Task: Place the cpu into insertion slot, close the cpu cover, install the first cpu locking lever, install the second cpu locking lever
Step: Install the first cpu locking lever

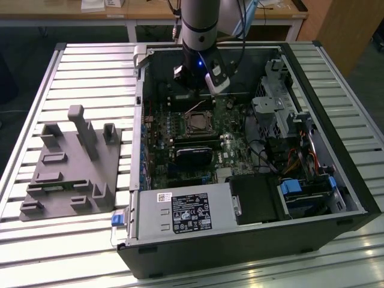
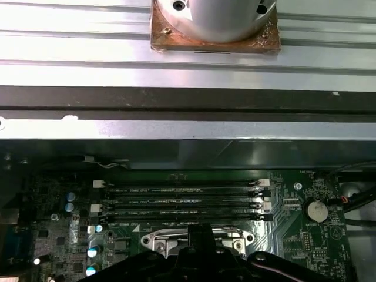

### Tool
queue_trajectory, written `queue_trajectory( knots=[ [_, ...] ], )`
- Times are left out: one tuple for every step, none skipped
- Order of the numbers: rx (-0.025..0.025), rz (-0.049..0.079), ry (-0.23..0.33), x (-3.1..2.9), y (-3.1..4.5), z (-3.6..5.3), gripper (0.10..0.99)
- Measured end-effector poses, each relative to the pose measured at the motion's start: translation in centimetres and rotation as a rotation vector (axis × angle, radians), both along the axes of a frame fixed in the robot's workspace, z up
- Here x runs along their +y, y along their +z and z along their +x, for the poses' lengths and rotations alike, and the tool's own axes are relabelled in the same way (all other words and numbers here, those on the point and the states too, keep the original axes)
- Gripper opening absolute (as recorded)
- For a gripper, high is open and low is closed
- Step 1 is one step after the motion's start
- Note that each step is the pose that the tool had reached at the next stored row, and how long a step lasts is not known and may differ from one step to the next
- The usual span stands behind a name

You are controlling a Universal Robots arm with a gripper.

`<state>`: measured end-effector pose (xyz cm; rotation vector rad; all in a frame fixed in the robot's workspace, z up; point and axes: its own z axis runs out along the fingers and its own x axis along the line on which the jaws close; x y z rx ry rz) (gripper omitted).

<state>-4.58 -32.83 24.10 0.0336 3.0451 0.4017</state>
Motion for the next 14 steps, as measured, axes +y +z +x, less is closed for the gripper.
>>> queue_trajectory(
  knots=[
    [-0.0068, 0.0, 0.0, 0.0, -0.07, 0.0, 0.106],
    [-0.0127, 0.0, 0.0, 0.01, -0.15, 0.0, 0.106],
    [-0.0159, -0.001, 0.0, 0.01, -0.19, 0.0, 0.106],
    [-0.0165, -0.004, 0.0, 0.01, -0.21, 0.0, 0.106],
    [-0.017, -0.009, 0.0, 0.0, -0.3, 0.0, 0.106],
    [-0.0171, -0.012, 0.0, 0.01, -0.38, 0.0, 0.106],
    [-0.0171, -0.015, -0.001, 0.01, -0.48, 0.0, 0.106],
    [-0.017, -0.017, -0.001, 0.02, -0.59, 0.0, 0.106],
    [-0.0172, -0.019, -0.001, 0.03, -0.72, 0.0, 0.106],
    [-0.0171, -0.021, -0.001, 0.06, -0.85, 0.0, 0.106],
    [-0.017, -0.023, -0.002, 0.09, -0.99, 0.0, 0.106],
    [-0.017, -0.024, -0.002, 0.14, -1.11, 0.0, 0.106],
    [-0.0169, -0.026, -0.002, 0.21, -1.22, 0.0, 0.106],
    [-0.017, -0.027, -0.002, 0.29, -1.32, 0.0, 0.106]
  ],
)
